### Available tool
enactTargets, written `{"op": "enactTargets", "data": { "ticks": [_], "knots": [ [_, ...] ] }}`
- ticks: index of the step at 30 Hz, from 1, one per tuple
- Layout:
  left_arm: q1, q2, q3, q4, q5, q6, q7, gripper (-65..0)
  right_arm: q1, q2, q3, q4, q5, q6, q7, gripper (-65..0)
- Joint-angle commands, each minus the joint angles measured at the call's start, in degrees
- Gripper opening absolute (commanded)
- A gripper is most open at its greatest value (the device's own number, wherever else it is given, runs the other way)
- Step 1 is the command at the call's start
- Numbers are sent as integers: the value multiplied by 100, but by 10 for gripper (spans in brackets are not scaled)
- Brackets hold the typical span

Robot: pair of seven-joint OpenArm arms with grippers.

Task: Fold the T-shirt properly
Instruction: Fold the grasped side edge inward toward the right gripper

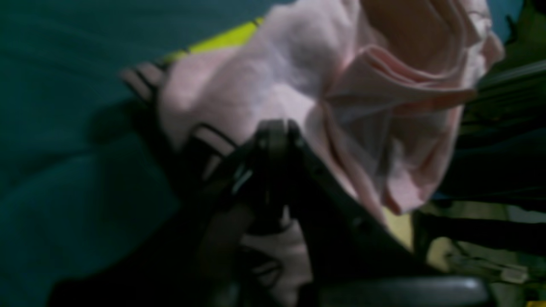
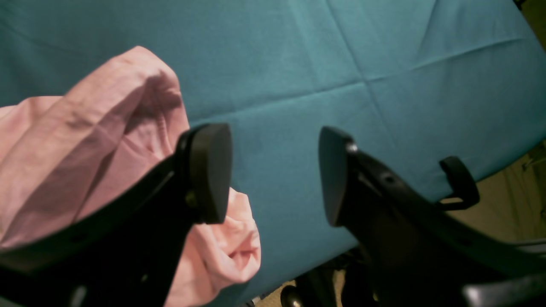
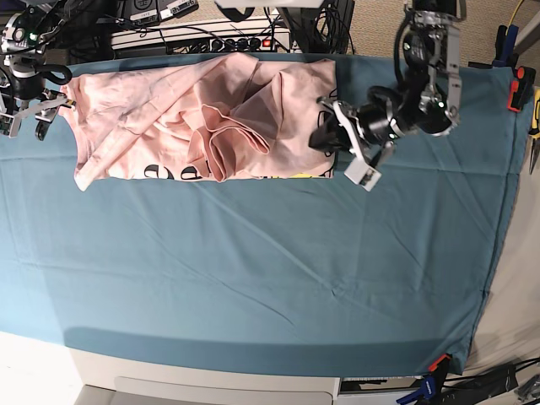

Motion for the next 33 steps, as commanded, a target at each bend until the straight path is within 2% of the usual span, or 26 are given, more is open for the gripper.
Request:
{"op": "enactTargets", "data": {
  "ticks": [1,6,9,17,22,33],
  "knots": [
    [-11,55,-4,111,-105,-4,-122,-650,13,92,44,101,76,-22,170,-324],
    [76,236,83,111,-48,-2,-138,-650,13,94,44,101,160,-20,170,-324],
    [74,284,374,111,323,302,-330,-650,11,94,44,101,162,-20,170,-324],
    [24,525,1156,107,1233,487,-678,-650,11,94,44,101,177,-20,170,-324],
    [17,520,1180,107,1679,496,-730,-650,13,94,44,101,179,-22,170,-324],
    [-85,520,1182,107,2413,883,-831,-650,13,94,44,101,181,-22,177,-324]
  ]
}}
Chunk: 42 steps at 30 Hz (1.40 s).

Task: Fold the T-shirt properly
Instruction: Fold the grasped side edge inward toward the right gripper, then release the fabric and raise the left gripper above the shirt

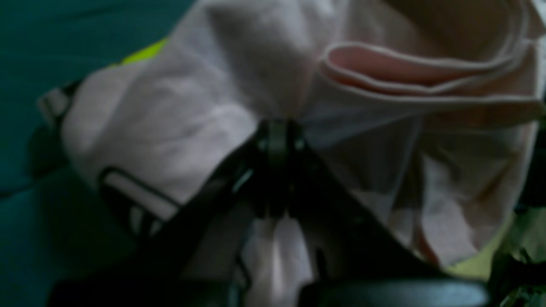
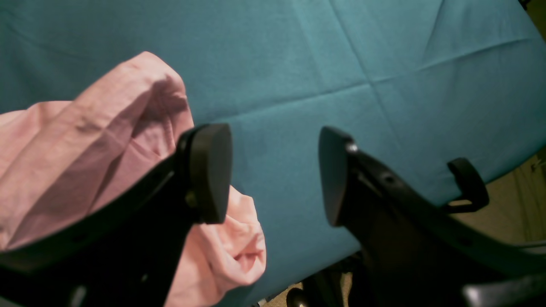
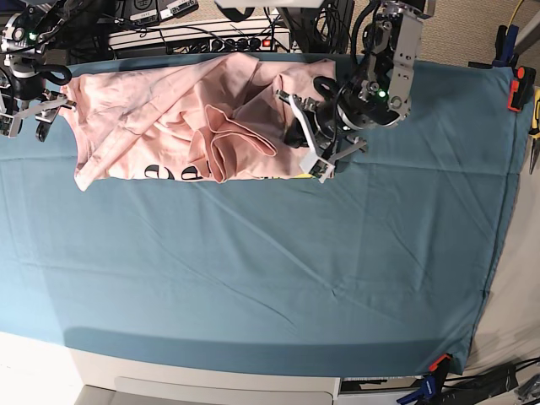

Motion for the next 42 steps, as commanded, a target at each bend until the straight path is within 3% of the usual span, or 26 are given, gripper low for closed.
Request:
{"op": "enactTargets", "data": {
  "ticks": [1,10,22,25,27,29,32,33,36,39,42],
  "knots": [
    [-50,17,-4,101,-17,4,-138,-650,13,94,44,101,57,-20,179,-324],
    [-15,83,66,101,-105,2,-177,-650,13,94,44,101,105,-20,188,-324],
    [13,326,1025,101,-144,-94,-153,-650,13,94,44,101,199,-17,188,-324],
    [15,337,1137,101,-627,-404,-107,-650,13,94,44,101,201,-17,190,-324],
    [13,337,1134,101,-1128,-835,26,-650,13,96,44,101,201,-17,192,-324],
    [15,337,1134,101,-1718,-1329,205,-650,13,96,44,101,201,-17,195,-324],
    [9,334,1134,101,-2907,-2439,664,-650,13,96,44,101,201,-15,203,-324],
    [-2,334,1134,101,-3329,-2519,876,-650,15,96,44,101,201,-17,210,-324],
    [-17,337,1082,107,-3891,-2519,1027,-650,13,94,44,101,201,-15,214,-324],
    [-20,339,846,109,-3209,-2516,514,-650,11,96,44,101,199,-17,212,-324],
    [-22,337,516,175,-2411,-1770,26,-650,13,94,44,101,201,-17,214,-324]
  ]
}}
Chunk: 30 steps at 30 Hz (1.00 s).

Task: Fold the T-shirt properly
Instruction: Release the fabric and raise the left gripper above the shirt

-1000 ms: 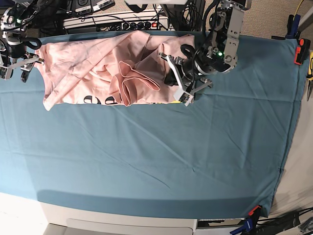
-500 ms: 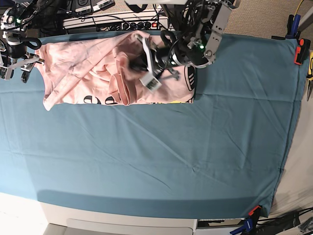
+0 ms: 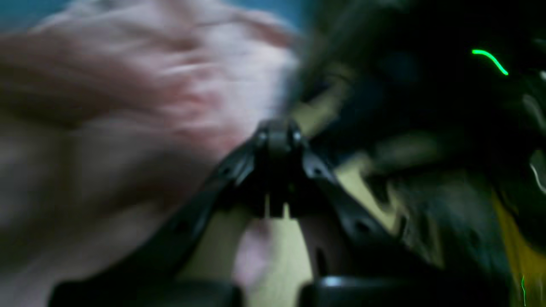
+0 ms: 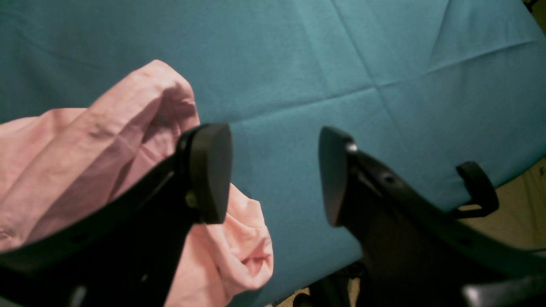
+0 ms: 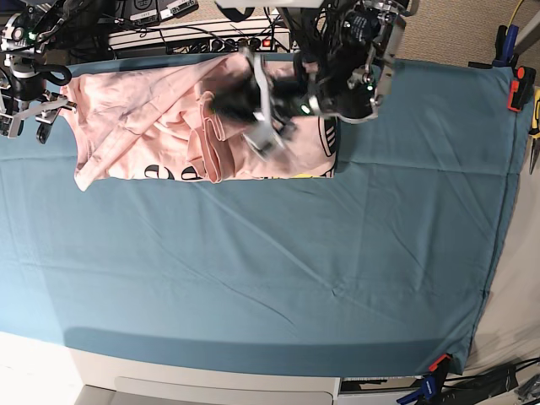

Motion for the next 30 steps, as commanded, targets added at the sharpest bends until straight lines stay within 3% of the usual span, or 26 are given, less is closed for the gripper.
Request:
{"op": "enactTargets", "data": {
  "ticks": [1,7,13,19,22,27,30],
  "knots": [
    [-46,48,-79,177,24,153,-221,-650,13,94,44,101,50,-20,177,-324],
    [-42,31,-326,240,1023,820,-509,-650,15,94,44,101,50,-20,229,-324],
    [-7,31,203,236,2188,1311,-601,-650,15,94,44,101,52,-20,254,-324],
    [68,33,1187,229,2743,1292,-605,-650,15,94,42,101,52,-20,256,-324],
    [70,33,1600,229,2583,994,-503,-650,15,96,24,101,52,-20,256,-324],
    [68,35,1993,229,1399,-216,-240,-650,15,94,-33,101,52,-17,256,-324],
    [68,35,2020,229,901,-629,-133,-650,15,96,-31,101,50,-17,258,-324]
  ]
}}
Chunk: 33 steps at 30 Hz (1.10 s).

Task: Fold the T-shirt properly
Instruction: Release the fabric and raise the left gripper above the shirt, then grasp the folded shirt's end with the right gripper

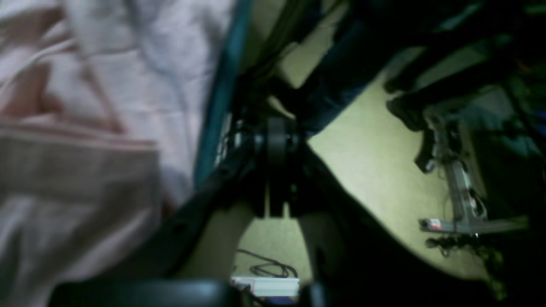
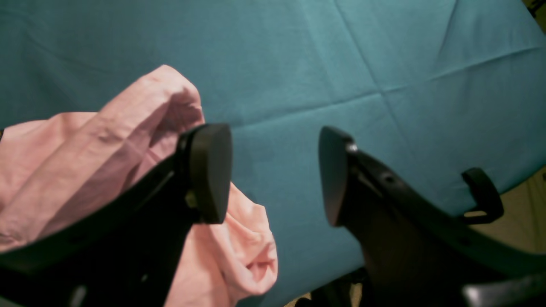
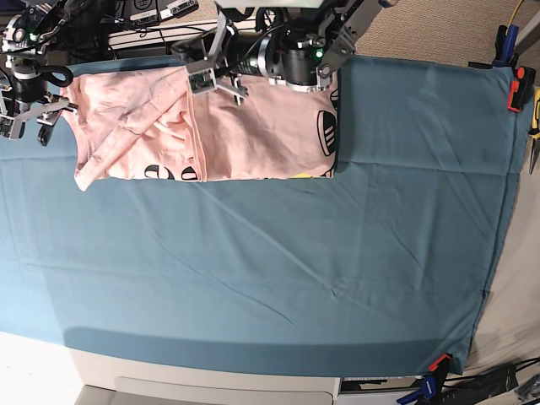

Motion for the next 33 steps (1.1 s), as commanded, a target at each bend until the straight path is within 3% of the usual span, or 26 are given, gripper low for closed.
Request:
{"op": "enactTargets", "data": {
  "ticks": [1,4,7,10,13,15,17,19,23,27,33],
  "knots": [
    [-33,66,-4,98,-201,-101,-131,-650,2,94,37,101,52,-15,192,-324],
    [-44,66,-28,98,-214,-90,-129,-650,2,210,37,101,50,46,136,-324],
    [-44,63,-52,98,-212,-90,-28,-650,48,680,37,98,-9,155,-546,-323],
    [-42,66,-50,98,-216,-200,13,-650,116,1209,66,-77,-229,170,-645,-323],
    [-42,66,-50,98,-214,-200,7,-500,337,1661,96,-658,-72,184,-678,-298],
    [-39,63,-50,98,-195,-200,-11,-403,568,1910,96,-1235,433,348,-896,-295],
    [-39,66,-50,98,-68,-200,-72,-356,866,2153,96,-1923,1325,710,-1480,-295],
    [-39,66,-50,98,107,-200,-173,-351,1132,2374,96,-2684,2479,1167,-2103,-295],
    [-24,66,-50,96,293,-200,-203,-351,1381,2739,87,-4162,4544,1843,-2804,-295],
    [-4,68,-50,96,302,-200,-203,-351,1397,2962,87,-5152,5696,1907,-3296,-294],
    [-11,83,-39,96,299,-200,-205,-351,1469,2999,72,-6006,6358,1907,-3438,-294]
  ]
}}
